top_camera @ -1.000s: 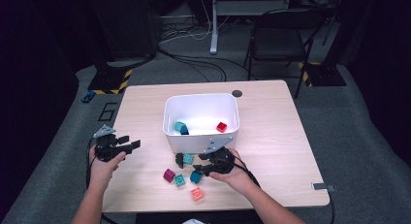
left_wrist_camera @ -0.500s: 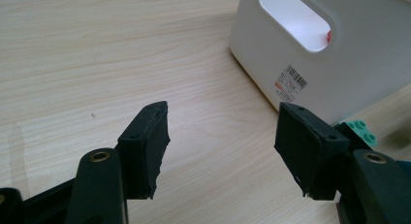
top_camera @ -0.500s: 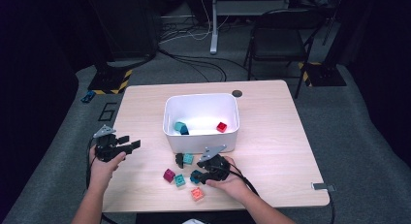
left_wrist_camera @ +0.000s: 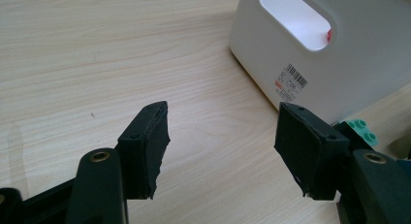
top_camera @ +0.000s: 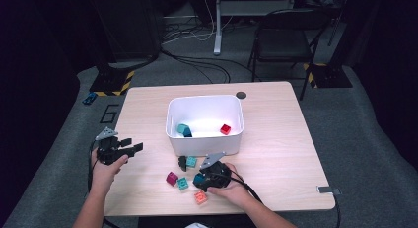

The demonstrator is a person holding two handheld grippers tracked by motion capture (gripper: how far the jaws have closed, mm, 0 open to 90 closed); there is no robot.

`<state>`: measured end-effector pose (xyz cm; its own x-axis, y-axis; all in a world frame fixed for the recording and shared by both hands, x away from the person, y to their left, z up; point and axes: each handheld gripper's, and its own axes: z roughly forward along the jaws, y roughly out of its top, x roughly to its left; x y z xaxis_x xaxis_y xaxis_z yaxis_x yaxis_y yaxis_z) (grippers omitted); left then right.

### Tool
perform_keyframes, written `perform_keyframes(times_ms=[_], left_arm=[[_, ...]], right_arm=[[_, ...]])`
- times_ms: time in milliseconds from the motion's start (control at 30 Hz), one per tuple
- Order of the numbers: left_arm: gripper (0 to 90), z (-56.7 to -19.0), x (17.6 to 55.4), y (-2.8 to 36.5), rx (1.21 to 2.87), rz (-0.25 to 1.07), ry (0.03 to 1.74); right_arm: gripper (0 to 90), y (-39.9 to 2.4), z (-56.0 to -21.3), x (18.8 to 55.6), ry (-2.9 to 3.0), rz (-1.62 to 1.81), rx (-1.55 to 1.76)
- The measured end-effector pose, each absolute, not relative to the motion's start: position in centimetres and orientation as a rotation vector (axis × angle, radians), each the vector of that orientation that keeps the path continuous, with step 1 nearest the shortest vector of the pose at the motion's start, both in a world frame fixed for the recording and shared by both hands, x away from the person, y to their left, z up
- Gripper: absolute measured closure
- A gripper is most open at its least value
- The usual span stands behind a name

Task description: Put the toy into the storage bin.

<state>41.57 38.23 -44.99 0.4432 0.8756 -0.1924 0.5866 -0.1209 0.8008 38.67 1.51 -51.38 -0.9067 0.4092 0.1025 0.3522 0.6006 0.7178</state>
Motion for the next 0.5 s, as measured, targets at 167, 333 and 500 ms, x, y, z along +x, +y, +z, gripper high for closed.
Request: perform_keyframes(times_ms=[167,333,500], left_arm=[[36.4,-44.98,41.56,38.21,1.818,0.414,1.245],[36.4,-44.99,41.57,38.22,1.819,0.413,1.246],[36.4,-44.99,41.57,38.2,1.819,0.413,1.245]], right_arm=[[43.5,1.64,-51.69,38.73,2.749,1.187,0.665],[44.0,1.66,-51.95,38.75,2.749,1.176,0.654],[47.0,1.64,-52.0,38.65,2.73,1.178,0.67]])
